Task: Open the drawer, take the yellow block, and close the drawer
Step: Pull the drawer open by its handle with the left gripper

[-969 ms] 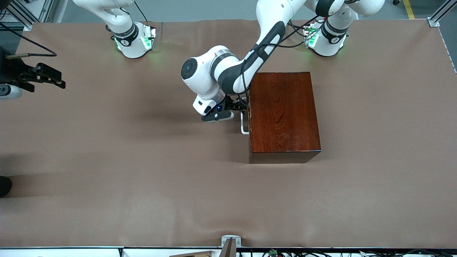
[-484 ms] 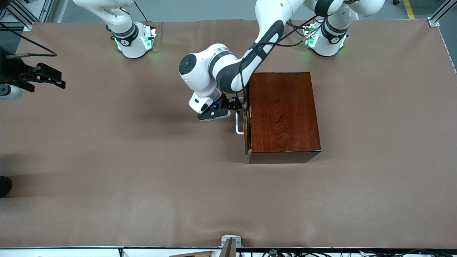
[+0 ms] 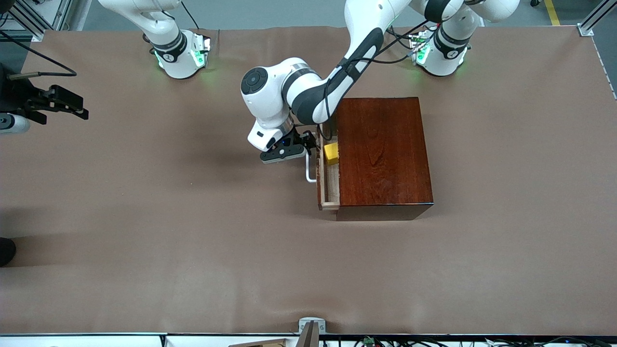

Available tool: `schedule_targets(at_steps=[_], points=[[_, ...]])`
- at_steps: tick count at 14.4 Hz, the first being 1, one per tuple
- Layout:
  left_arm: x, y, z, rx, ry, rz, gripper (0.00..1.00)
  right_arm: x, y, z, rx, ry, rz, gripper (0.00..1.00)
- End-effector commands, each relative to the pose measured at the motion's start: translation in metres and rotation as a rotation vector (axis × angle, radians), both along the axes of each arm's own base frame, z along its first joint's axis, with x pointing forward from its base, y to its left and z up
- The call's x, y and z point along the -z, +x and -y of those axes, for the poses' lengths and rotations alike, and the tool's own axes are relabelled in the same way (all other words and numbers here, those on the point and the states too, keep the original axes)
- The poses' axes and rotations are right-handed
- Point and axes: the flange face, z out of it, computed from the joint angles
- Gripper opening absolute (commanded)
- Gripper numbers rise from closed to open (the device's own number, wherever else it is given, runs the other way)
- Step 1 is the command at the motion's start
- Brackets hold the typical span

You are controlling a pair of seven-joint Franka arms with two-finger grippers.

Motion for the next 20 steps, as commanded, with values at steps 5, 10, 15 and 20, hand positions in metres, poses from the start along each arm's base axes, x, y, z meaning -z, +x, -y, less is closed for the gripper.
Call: schedule_targets(at_steps=[5, 10, 15, 20], points=[[-0.008, -0.004, 0.018, -0.058, -0.094, -0.004, 1.0, -0.004, -0.004, 0.004, -0.005, -0.005, 0.005, 1.0], [-0.014, -0.003, 0.021, -0.082, -0.13, 0.002, 1.0, -0.003, -0.003, 0.004, -0.006, -0.004, 0.002, 1.0], [-0.023, -0.001, 0.027, -0.122, -0.188, 0.017, 1.0, -0.003, -0.003, 0.004, -0.008, -0.007, 0.005, 1.0], [-0.029, -0.002, 0.027, -0.125, -0.186, 0.016, 1.0, -0.003, -0.002, 0.004, -0.009, -0.01, 0.005, 1.0]])
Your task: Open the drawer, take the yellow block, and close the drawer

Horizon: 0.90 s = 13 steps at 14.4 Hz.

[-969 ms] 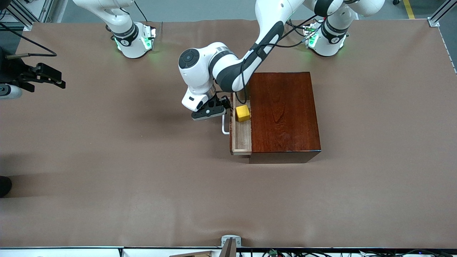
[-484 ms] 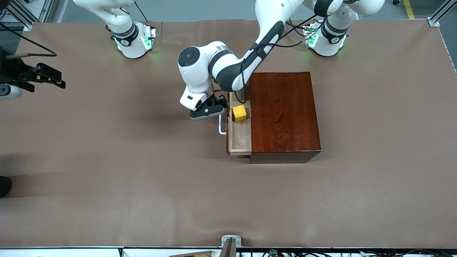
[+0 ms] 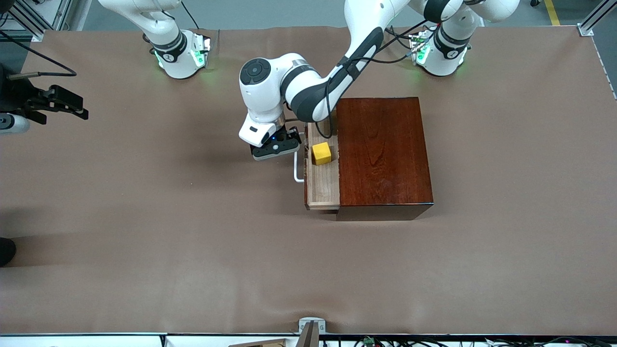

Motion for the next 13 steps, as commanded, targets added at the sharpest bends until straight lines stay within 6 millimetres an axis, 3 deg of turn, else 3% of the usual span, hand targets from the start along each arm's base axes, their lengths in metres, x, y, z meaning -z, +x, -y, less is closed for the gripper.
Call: schedule_targets(at_steps=[1, 3, 5, 6, 7, 9, 10, 13], points=[[-0.013, 0.001, 0.001, -0.018, 0.005, -0.013, 1.0, -0.003, -0.002, 0.003, -0.009, -0.01, 0.006, 1.0], [-0.069, 0.006, -0.011, -0.018, -0.015, 0.002, 1.0, -0.003, -0.002, 0.004, -0.009, -0.012, 0.008, 1.0], [-0.138, 0.014, -0.033, -0.043, -0.063, 0.032, 1.0, 0.002, 0.002, 0.005, -0.006, -0.017, 0.003, 1.0], [-0.173, 0.023, -0.055, -0.062, -0.078, 0.034, 1.0, 0.002, 0.003, 0.005, -0.007, -0.018, 0.006, 1.0], [-0.195, 0.033, -0.077, -0.068, -0.069, 0.028, 1.0, 0.004, 0.006, 0.004, -0.009, -0.02, 0.012, 1.0], [-0.25, 0.048, -0.132, -0.067, -0.049, 0.033, 1.0, 0.021, 0.016, 0.006, -0.004, -0.018, -0.013, 1.0], [-0.266, 0.057, -0.164, -0.064, -0.014, 0.006, 1.0, 0.04, 0.025, 0.009, 0.0, -0.019, -0.049, 1.0], [-0.314, 0.088, -0.26, 0.016, 0.027, -0.033, 1.0, 0.044, 0.028, 0.006, -0.003, -0.028, -0.054, 1.0]])
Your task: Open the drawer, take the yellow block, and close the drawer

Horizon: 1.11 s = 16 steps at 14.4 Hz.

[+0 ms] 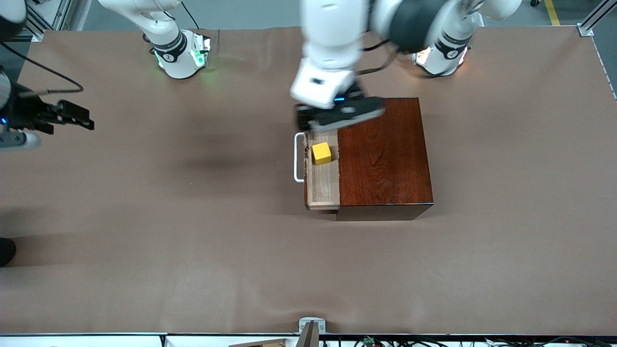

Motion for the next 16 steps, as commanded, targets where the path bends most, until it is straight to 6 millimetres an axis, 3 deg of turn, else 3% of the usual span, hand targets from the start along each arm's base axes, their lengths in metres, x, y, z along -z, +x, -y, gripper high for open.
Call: schedule_targets(at_steps=[1, 4, 6, 11, 16], points=[[-0.028, 0.016, -0.078, 0.084, 0.015, -0.052, 1.0, -0.002, 0.002, -0.001, -0.01, -0.022, 0.005, 1.0], [-0.045, 0.032, -0.146, 0.163, 0.038, -0.091, 1.0, -0.004, 0.003, -0.006, 0.001, -0.011, 0.012, 1.0], [-0.051, 0.035, -0.178, 0.2, 0.043, -0.102, 1.0, -0.005, 0.003, -0.022, 0.063, -0.017, 0.013, 1.0], [-0.048, 0.037, -0.199, 0.21, 0.049, -0.119, 1.0, -0.012, -0.005, -0.098, 0.249, -0.055, 0.017, 1.0], [-0.049, 0.043, -0.23, 0.264, 0.06, -0.129, 1.0, -0.012, -0.009, -0.136, 0.38, -0.012, 0.003, 1.0]])
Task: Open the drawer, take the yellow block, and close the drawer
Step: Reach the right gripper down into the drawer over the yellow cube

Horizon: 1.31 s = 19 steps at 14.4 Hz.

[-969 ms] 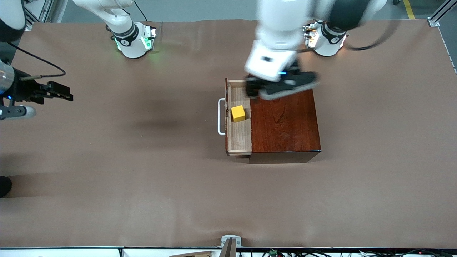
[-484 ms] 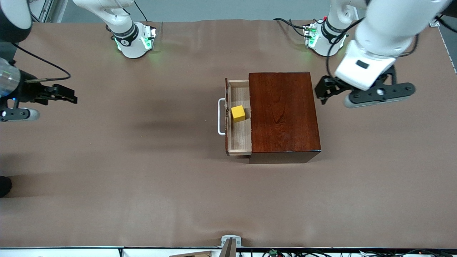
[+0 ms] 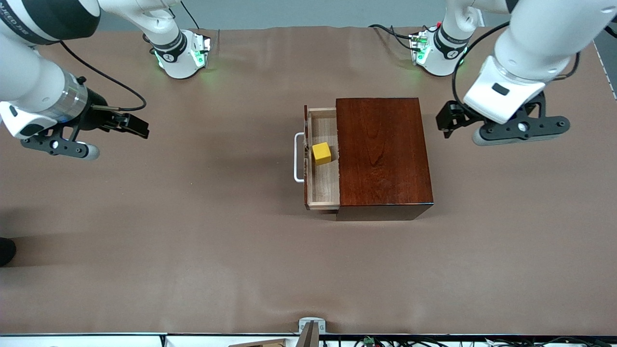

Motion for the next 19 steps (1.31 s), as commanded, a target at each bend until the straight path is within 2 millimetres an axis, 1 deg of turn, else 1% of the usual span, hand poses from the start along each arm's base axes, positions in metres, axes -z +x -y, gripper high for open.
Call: schedule_targets(at_steps=[1, 3, 5, 6, 7, 8, 9, 12, 13, 14, 16, 18, 19], points=[[-0.011, -0.007, -0.026, 0.023, -0.012, -0.008, 1.0, -0.004, -0.002, -0.022, 0.087, 0.02, 0.018, 1.0], [-0.016, -0.009, -0.04, 0.05, -0.01, -0.025, 1.0, 0.006, -0.001, -0.05, 0.154, 0.006, 0.017, 1.0], [-0.016, -0.008, -0.045, 0.041, -0.011, -0.026, 1.0, 0.015, -0.003, -0.091, 0.237, -0.002, 0.036, 1.0], [-0.017, -0.005, -0.057, 0.021, -0.011, -0.028, 1.0, 0.023, -0.002, -0.105, 0.269, -0.006, 0.037, 1.0], [-0.021, -0.007, -0.069, 0.004, -0.017, -0.036, 1.0, 0.029, -0.001, -0.117, 0.297, -0.008, 0.037, 1.0], [-0.024, -0.01, -0.075, -0.001, -0.019, -0.044, 1.0, 0.036, 0.0, -0.127, 0.315, -0.008, 0.034, 1.0], [-0.028, -0.012, -0.088, 0.007, -0.018, -0.054, 1.0, 0.044, -0.002, -0.142, 0.339, -0.001, 0.021, 1.0], [-0.027, -0.009, -0.125, 0.059, -0.039, -0.074, 1.0, 0.06, 0.001, -0.175, 0.458, 0.04, 0.01, 1.0], [-0.023, -0.009, -0.134, 0.063, -0.054, -0.086, 1.0, 0.068, -0.001, -0.189, 0.485, 0.035, 0.007, 1.0], [-0.022, -0.011, -0.142, 0.065, -0.067, -0.082, 1.0, 0.077, -0.004, -0.203, 0.505, 0.027, 0.003, 1.0], [-0.021, -0.014, -0.148, 0.069, -0.074, -0.071, 1.0, 0.092, -0.005, -0.224, 0.583, 0.022, 0.003, 1.0], [-0.022, -0.016, -0.149, 0.069, -0.075, -0.068, 1.0, 0.103, -0.011, -0.248, 0.65, 0.024, 0.007, 1.0], [-0.019, -0.016, -0.149, 0.069, -0.075, -0.063, 1.0, 0.109, -0.014, -0.259, 0.666, 0.023, 0.007, 1.0]])
